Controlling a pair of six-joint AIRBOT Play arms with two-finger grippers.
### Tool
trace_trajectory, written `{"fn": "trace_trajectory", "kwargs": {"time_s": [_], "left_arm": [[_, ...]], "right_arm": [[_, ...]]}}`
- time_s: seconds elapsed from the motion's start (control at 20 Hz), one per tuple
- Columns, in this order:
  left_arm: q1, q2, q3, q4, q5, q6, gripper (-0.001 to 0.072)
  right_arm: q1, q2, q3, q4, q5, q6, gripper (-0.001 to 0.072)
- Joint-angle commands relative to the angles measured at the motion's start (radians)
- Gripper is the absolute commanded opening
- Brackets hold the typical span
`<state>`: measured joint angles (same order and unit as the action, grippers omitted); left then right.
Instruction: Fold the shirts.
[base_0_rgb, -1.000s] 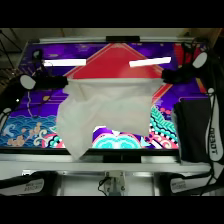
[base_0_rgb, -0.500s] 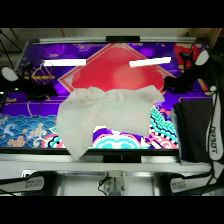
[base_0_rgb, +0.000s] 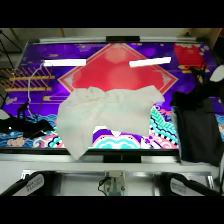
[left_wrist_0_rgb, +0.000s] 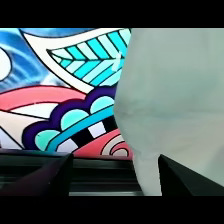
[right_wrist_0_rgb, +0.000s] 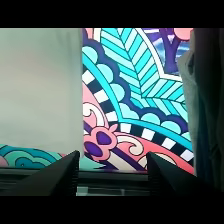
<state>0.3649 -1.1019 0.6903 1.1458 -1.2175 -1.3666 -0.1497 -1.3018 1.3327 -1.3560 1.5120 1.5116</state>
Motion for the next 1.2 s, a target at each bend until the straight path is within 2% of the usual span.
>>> {"fn": "trace_trajectory", "kwargs": {"time_s": [0.0, 0.2, 0.25, 0.3, 0.4, 0.45, 0.5, 0.6, 0.65, 0.7, 0.85, 1.15], "left_arm": [[-0.018, -0.008, -0.132, -0.148, 0.174, 0.047, 0.0599], [-0.116, -0.067, -0.131, -0.168, 0.283, 0.064, 0.0598], [-0.132, -0.081, -0.131, -0.167, 0.308, 0.05, 0.0559], [-0.137, -0.089, -0.131, -0.167, 0.336, 0.02, 0.0349], [-0.13, -0.085, -0.129, -0.167, 0.361, 0.001, 0.0122], [-0.121, -0.084, -0.124, -0.167, 0.357, 0.001, 0.0035], [-0.116, -0.08, -0.119, -0.167, 0.348, 0.006, 0.0037], [-0.114, -0.061, -0.11, -0.167, 0.322, 0.044, 0.0037], [-0.114, -0.048, -0.109, -0.167, 0.308, 0.048, 0.0036], [-0.114, -0.035, -0.109, -0.167, 0.294, 0.047, 0.0036], [-0.114, 0.017, -0.109, -0.167, 0.259, 0.047, 0.0036], [-0.114, 0.091, -0.109, -0.167, 0.225, 0.047, 0.0036]], "right_arm": [[-0.003, 0.045, -0.061, 0.03, -0.02, -0.005, 0.0527], [-0.003, 0.045, -0.061, 0.03, -0.019, 0.002, 0.0527], [-0.003, 0.045, -0.061, 0.03, -0.017, 0.005, 0.0527], [-0.003, 0.045, -0.061, 0.03, -0.013, 0.01, 0.0527], [-0.003, 0.045, -0.069, 0.031, 0.017, 0.013, 0.0528], [-0.003, 0.045, -0.099, 0.03, 0.039, 0.0, 0.0548], [-0.003, 0.045, -0.146, 0.039, 0.049, -0.003, 0.0628], [-0.002, 0.045, -0.283, 0.165, -0.008, -0.004, 0.0628], [0.013, 0.045, -0.352, 0.246, -0.075, -0.003, 0.0628], [0.041, 0.044, -0.406, 0.265, -0.143, -0.001, 0.0628], [0.123, 0.035, -0.515, 0.186, -0.274, 0.044, 0.0628], [0.126, -0.047, -0.546, 0.243, -0.325, 0.06, 0.0628]]}}
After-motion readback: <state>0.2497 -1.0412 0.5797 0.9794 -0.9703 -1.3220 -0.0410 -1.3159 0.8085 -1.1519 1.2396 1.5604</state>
